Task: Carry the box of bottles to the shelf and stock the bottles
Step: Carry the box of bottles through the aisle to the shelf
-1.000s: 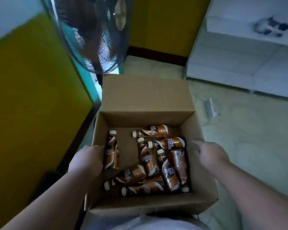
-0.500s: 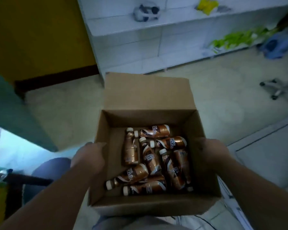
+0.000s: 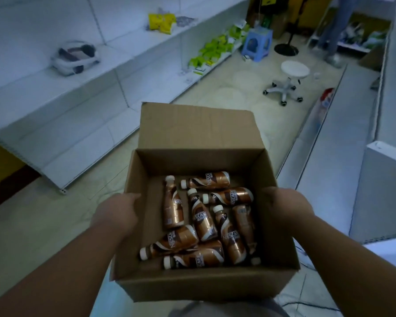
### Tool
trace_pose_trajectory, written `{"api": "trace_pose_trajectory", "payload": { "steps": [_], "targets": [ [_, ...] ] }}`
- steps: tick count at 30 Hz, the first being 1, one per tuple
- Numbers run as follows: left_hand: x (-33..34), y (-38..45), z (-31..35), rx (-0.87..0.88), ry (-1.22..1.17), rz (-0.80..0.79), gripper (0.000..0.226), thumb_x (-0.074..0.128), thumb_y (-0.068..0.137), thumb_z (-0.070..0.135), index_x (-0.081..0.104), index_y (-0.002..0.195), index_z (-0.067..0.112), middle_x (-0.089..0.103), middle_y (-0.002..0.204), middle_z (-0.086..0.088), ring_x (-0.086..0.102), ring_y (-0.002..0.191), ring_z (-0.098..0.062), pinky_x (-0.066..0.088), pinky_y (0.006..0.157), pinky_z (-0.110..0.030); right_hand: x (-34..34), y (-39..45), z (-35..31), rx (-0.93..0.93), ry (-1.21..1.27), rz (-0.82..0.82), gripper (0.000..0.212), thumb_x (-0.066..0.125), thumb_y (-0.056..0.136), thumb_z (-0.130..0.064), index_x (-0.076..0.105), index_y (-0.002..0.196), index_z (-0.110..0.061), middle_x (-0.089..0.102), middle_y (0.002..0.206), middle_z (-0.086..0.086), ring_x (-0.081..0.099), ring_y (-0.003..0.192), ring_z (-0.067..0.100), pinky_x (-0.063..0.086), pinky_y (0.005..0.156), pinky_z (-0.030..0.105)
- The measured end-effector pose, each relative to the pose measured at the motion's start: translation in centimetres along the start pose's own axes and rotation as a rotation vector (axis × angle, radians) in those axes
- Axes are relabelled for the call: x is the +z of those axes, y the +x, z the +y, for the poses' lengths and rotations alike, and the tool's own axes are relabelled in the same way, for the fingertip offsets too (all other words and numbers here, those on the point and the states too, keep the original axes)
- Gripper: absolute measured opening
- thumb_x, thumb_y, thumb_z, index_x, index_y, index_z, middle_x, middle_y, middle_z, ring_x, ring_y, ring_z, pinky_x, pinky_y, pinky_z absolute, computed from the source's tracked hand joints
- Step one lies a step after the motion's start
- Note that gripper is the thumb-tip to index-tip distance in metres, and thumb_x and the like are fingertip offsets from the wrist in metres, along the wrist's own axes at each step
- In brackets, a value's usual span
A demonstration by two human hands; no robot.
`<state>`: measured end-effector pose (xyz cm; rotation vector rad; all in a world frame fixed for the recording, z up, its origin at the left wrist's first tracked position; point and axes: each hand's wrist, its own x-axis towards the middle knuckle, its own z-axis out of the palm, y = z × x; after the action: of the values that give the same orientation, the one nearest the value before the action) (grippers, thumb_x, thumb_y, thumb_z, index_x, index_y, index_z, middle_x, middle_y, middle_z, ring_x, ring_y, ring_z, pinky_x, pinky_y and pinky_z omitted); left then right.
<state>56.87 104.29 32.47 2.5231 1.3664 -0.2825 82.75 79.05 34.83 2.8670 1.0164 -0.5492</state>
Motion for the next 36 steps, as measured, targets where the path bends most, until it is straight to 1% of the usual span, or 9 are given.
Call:
{"api": "trace_pose_trajectory", "payload": {
  "steps": [4,8,11,13,16,18,24,30,36],
  "targets": [
    [-0.8,8.6,3.9,0.043,0.028,-0.020,0.058,0.049,0.089,0.007,0.047,0.139,0.036,0.057,0.132,-0.003,0.061,0.108,-0.018,0.052,0.083,-0.029,-0.8,7.2,1.4,0.046,0.052,-0.011,0.031,0.050,0.094,-0.027,0.059,0.124,-0.026,0.068,0.105,0.004,0.066,0.093,0.022,0.056,0.080,0.036],
    [-2.4,17.1,7.7,0.054,0.041,-0.024,0.057,0.050,0.088,0.010,0.048,0.138,0.038,0.058,0.122,-0.001,0.061,0.100,-0.016,0.049,0.071,-0.023,-3.9,15.9,3.2,0.043,0.075,-0.046,0.029,0.047,0.096,-0.026,0.059,0.123,-0.025,0.068,0.107,0.003,0.066,0.094,0.021,0.055,0.079,0.032],
    [-4.4,22.9,10.2,0.056,0.033,-0.027,0.056,0.050,0.088,0.011,0.049,0.137,0.039,0.058,0.125,-0.002,0.061,0.104,-0.018,0.046,0.068,-0.023,-6.5,22.7,3.9,0.053,0.081,-0.039,0.027,0.045,0.097,-0.027,0.059,0.120,-0.027,0.066,0.097,0.000,0.064,0.085,0.019,0.051,0.070,0.029],
    [-5.7,26.8,11.7,0.061,0.026,-0.035,0.056,0.050,0.088,0.012,0.049,0.137,0.038,0.058,0.126,-0.003,0.061,0.105,-0.020,0.048,0.070,-0.025,-8.4,26.5,3.8,0.066,0.089,-0.029,0.027,0.045,0.097,-0.028,0.060,0.119,-0.029,0.065,0.093,-0.002,0.064,0.083,0.019,0.049,0.066,0.028],
    [-8.0,34.1,13.9,0.093,0.030,-0.031,0.057,0.051,0.086,0.012,0.050,0.137,0.037,0.060,0.124,-0.003,0.062,0.103,-0.020,0.053,0.076,-0.029,-10.5,32.5,3.4,0.109,0.105,-0.023,0.028,0.048,0.096,-0.028,0.059,0.122,-0.029,0.068,0.106,0.001,0.066,0.093,0.021,0.056,0.077,0.034],
    [-9.0,39.3,15.4,0.125,0.042,-0.025,0.057,0.051,0.086,0.013,0.050,0.137,0.037,0.060,0.125,-0.002,0.061,0.106,-0.021,0.053,0.080,-0.031,-12.1,36.6,3.0,0.138,0.137,-0.028,0.028,0.048,0.096,-0.027,0.059,0.121,-0.029,0.068,0.107,0.002,0.066,0.095,0.022,0.057,0.080,0.038],
    [-12.6,55.9,21.5,0.318,0.088,-0.018,0.061,0.051,0.086,0.013,0.044,0.142,0.037,0.061,0.125,-0.004,0.062,0.106,-0.021,0.052,0.084,-0.032,-15.7,47.8,2.8,0.298,0.205,-0.012,0.031,0.052,0.094,-0.021,0.059,0.123,-0.029,0.068,0.113,0.003,0.066,0.099,0.022,0.056,0.084,0.038],
    [-17.0,68.2,31.1,0.455,0.117,-0.004,0.064,0.051,0.088,0.011,0.038,0.145,0.037,0.059,0.125,-0.005,0.062,0.104,-0.023,0.052,0.083,-0.031,-20.9,56.4,5.8,0.428,0.185,0.012,0.033,0.054,0.092,-0.023,0.056,0.124,-0.031,0.067,0.107,0.002,0.065,0.093,0.021,0.056,0.079,0.037],
    [-16.4,79.0,42.7,0.529,0.167,-0.061,0.069,0.050,0.085,0.010,0.036,0.146,0.039,0.059,0.123,-0.005,0.061,0.103,-0.020,0.048,0.076,-0.025,-23.7,67.1,12.4,0.528,0.268,0.001,0.034,0.051,0.092,-0.024,0.057,0.124,-0.033,0.067,0.112,0.003,0.065,0.097,0.023,0.056,0.081,0.039]
  ]
}}
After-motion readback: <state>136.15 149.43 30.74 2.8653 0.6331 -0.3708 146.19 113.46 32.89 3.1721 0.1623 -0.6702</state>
